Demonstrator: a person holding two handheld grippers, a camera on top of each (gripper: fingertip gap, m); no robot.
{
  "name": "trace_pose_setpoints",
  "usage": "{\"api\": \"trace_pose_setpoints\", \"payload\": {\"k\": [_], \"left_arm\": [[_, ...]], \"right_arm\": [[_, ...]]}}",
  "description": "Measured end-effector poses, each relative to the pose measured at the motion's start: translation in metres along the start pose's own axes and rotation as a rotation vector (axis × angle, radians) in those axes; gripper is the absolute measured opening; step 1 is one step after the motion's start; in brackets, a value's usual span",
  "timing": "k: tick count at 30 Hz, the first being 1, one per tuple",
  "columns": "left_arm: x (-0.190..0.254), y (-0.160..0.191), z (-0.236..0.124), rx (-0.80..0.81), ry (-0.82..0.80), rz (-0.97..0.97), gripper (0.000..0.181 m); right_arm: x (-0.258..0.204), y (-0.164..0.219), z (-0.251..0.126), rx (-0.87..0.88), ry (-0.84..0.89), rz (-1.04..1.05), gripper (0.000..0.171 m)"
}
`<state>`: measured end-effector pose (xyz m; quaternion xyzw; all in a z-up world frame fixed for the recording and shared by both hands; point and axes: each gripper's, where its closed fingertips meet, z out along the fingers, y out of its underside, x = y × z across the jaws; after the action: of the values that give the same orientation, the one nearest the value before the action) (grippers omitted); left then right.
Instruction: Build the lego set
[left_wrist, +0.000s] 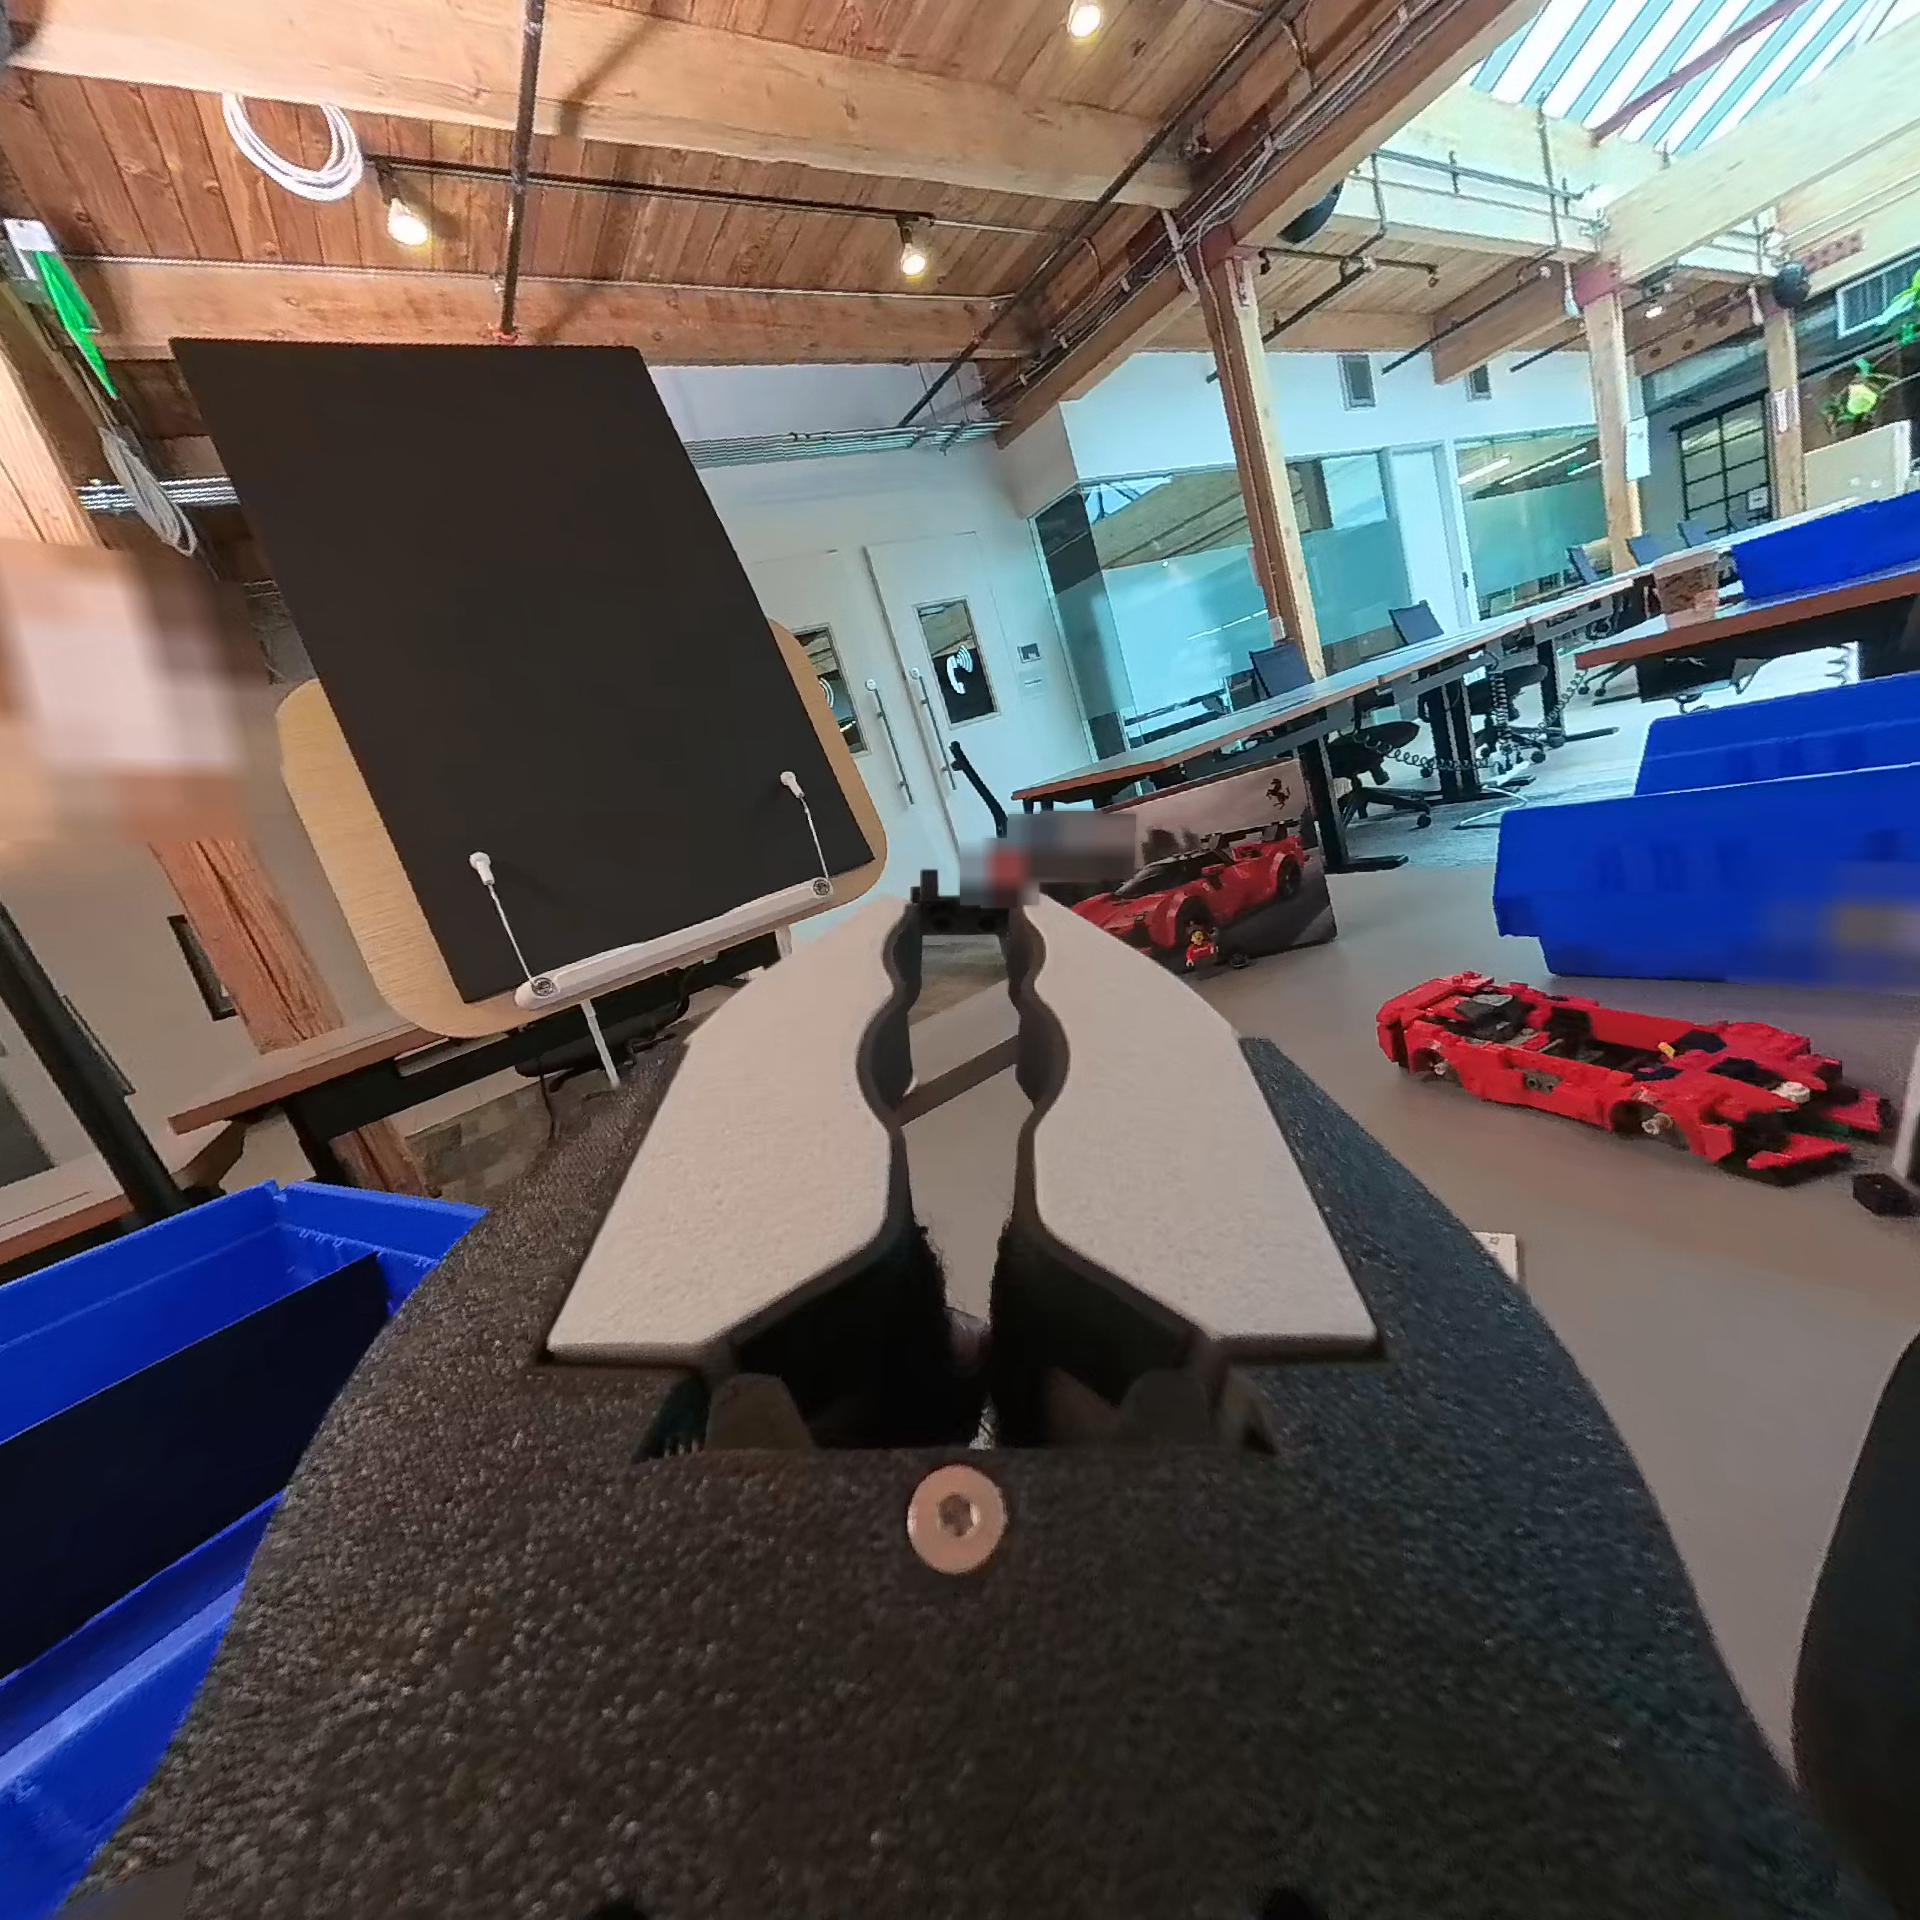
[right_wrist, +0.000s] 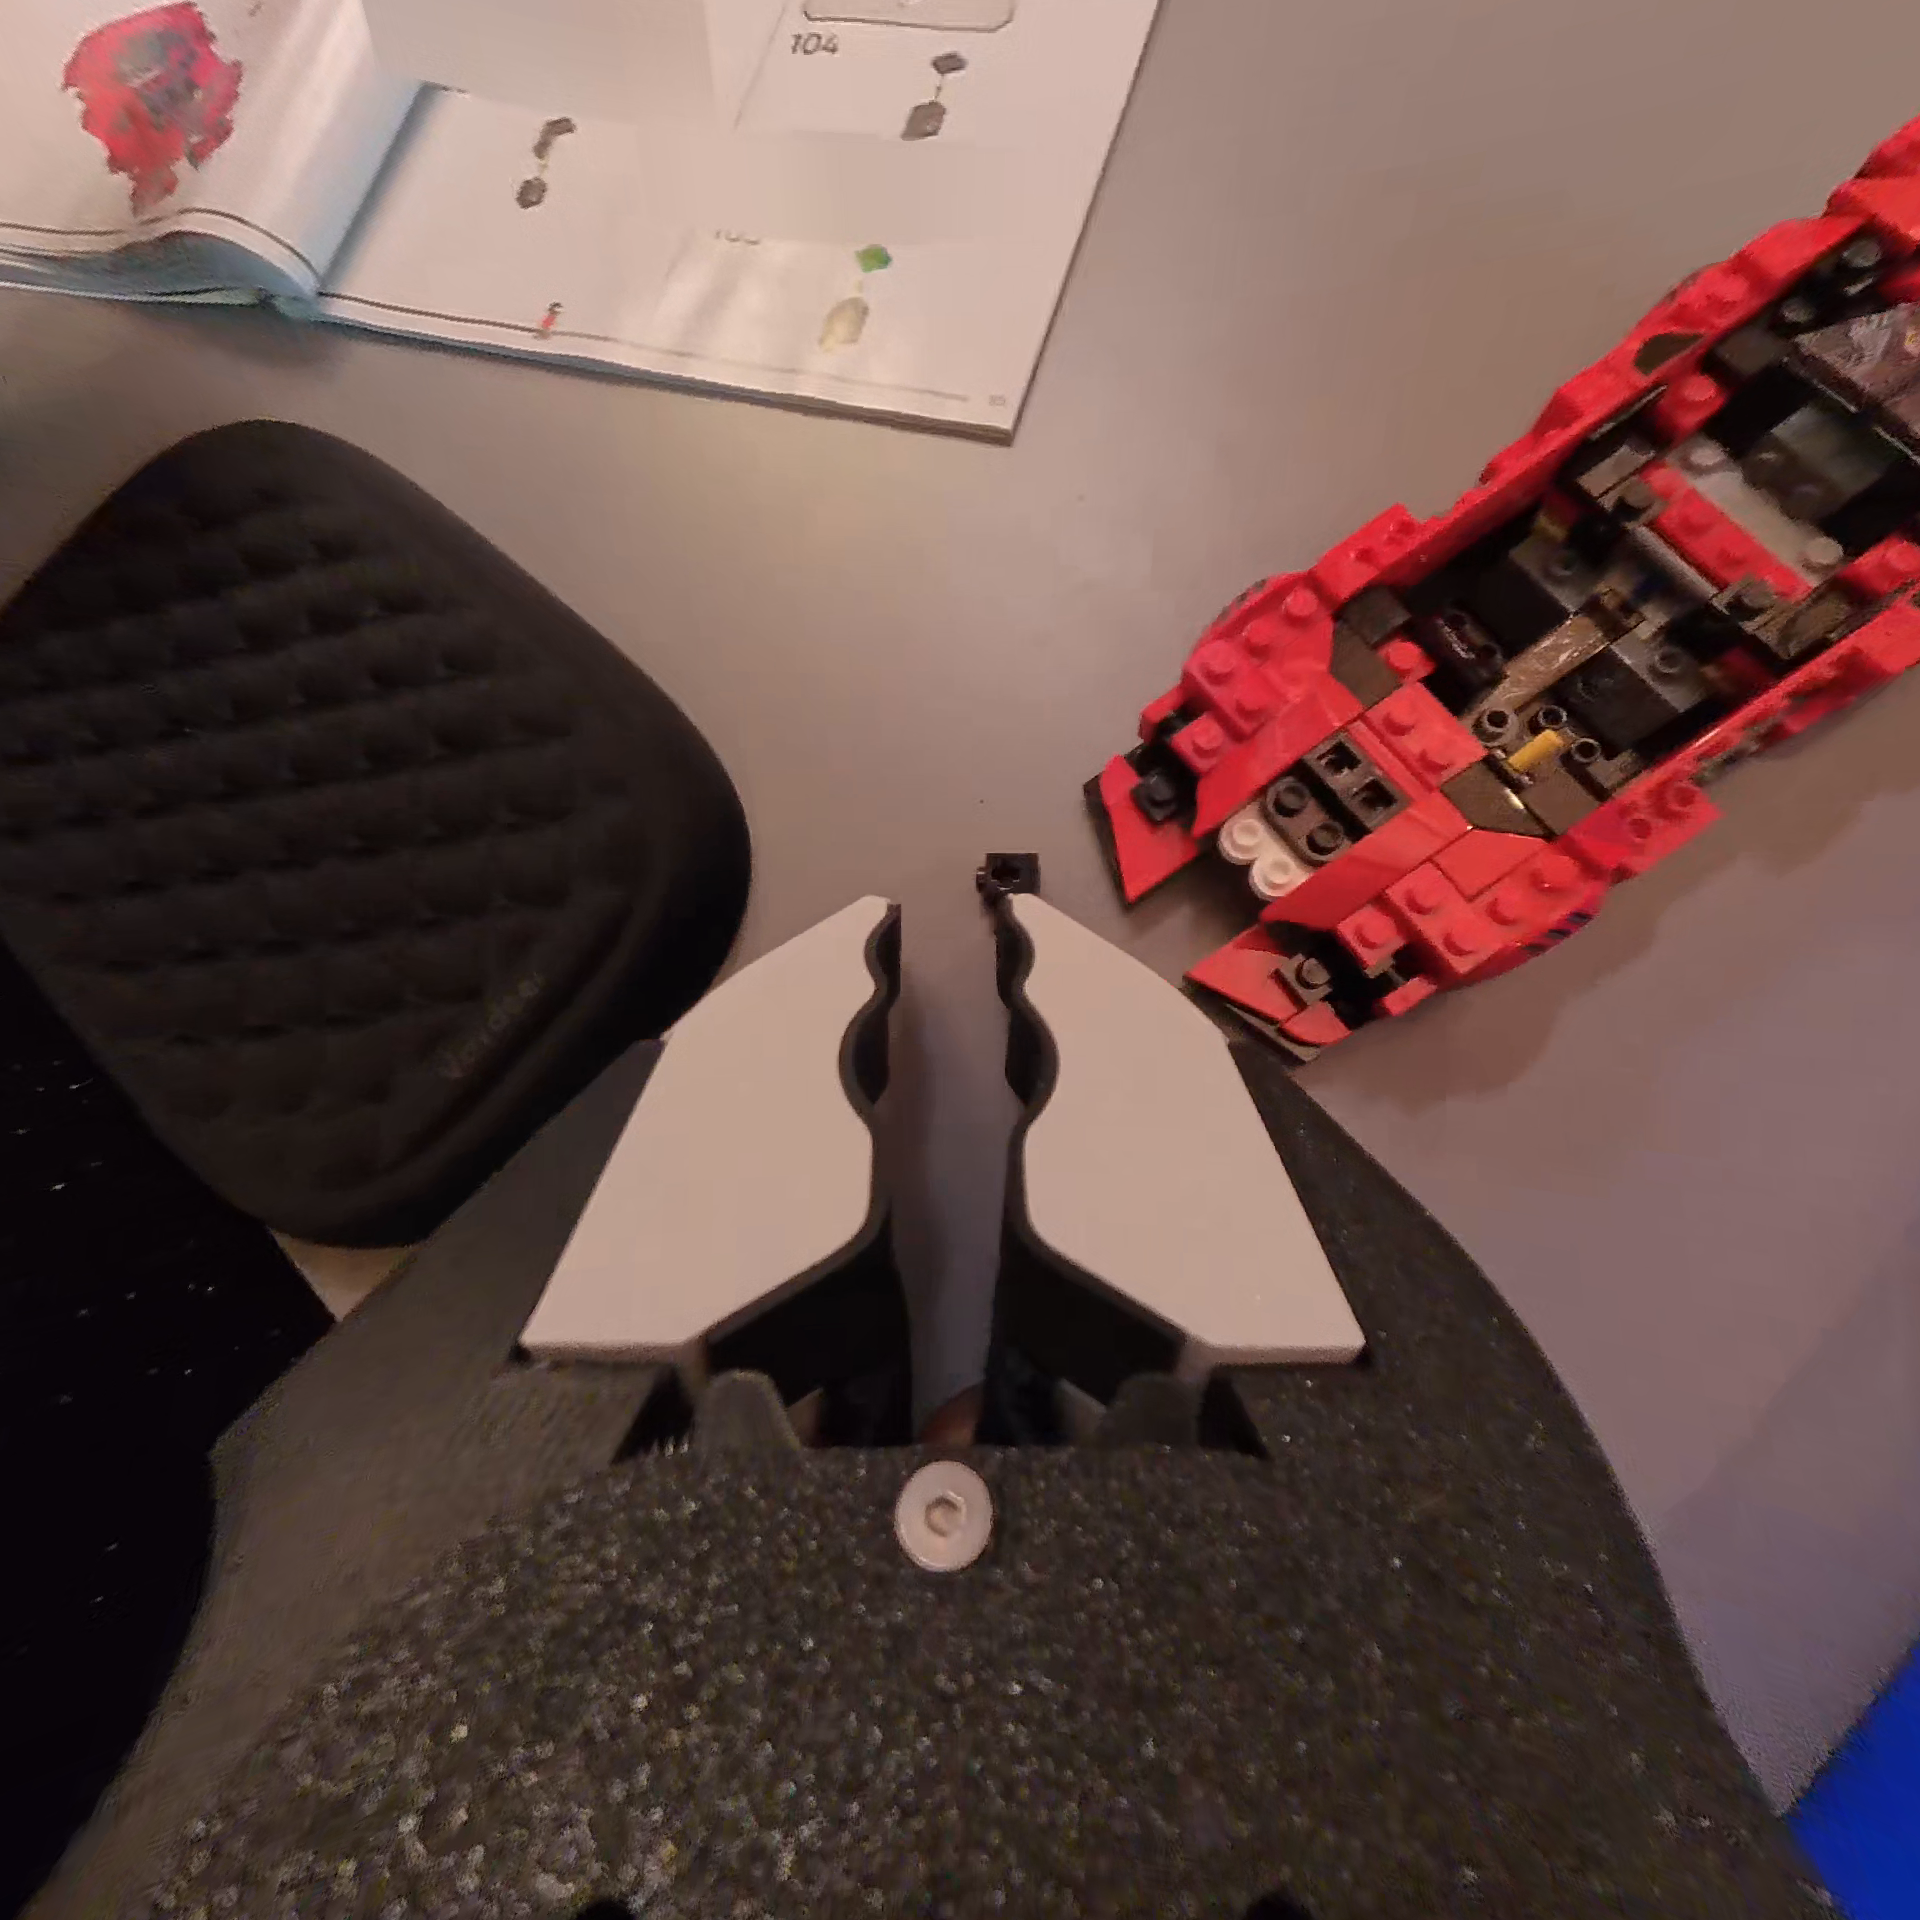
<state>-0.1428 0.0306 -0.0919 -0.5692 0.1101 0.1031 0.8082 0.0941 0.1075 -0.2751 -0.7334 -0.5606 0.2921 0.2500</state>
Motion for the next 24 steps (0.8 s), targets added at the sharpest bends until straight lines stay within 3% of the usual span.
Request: {"api": "trace_pose_setpoints", "payload": {"k": [9,24], "left_arm": [[0.012,0.001,0.003,-0.003,0.066,0.004,0.015],[0.043,0.013,0.009,-0.064,0.246,-0.041,0.015]], "right_arm": [[0.006,-0.002,0.006,0.028,-0.058,0.031,0.022],[-0.008,0.001,0.005,0.02,-0.126,-0.005,0.012]]}}
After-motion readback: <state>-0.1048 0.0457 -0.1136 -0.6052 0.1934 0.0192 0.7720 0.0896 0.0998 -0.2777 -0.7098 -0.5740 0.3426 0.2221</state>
